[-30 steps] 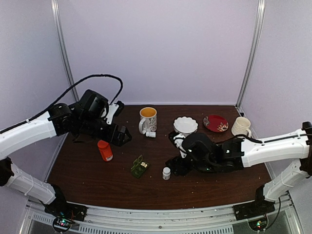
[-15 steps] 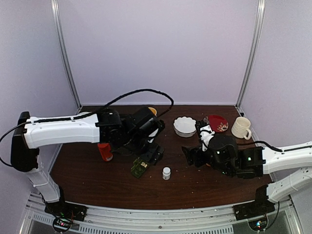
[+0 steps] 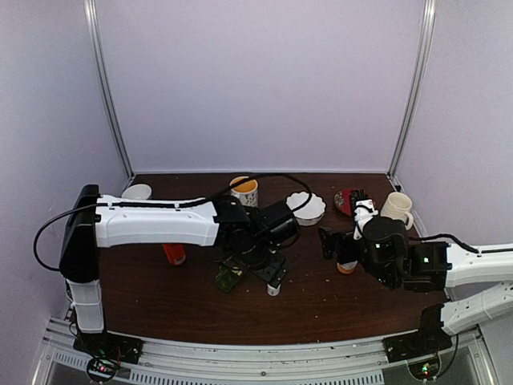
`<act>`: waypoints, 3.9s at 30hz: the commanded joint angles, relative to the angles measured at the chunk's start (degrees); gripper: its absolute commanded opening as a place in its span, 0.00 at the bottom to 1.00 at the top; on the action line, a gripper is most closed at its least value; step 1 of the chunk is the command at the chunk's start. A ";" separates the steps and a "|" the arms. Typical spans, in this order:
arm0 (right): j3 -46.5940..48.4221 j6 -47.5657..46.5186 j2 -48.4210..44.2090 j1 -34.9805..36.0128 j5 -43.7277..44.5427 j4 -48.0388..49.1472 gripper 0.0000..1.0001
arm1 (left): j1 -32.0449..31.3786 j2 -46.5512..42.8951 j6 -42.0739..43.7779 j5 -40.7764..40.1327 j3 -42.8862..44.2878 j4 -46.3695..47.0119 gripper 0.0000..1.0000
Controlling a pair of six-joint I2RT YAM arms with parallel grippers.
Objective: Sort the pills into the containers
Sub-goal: Pick up the pill bottle from the center of the board, then hold the pill bottle.
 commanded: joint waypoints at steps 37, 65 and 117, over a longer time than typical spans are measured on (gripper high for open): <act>-4.89 0.97 -7.96 -1.07 2.82 -0.55 1.00 | 0.13 11.59 -1.42 4.33 10.49 -5.58 0.45; -5.23 -3.32 -10.78 -1.24 -18.45 8.54 0.99 | 5.61 -6.57 1.39 8.03 4.98 -3.16 0.23; 8.16 -10.01 1.93 3.93 -52.79 34.94 0.51 | 12.30 -37.58 -4.68 53.50 -13.73 34.80 0.24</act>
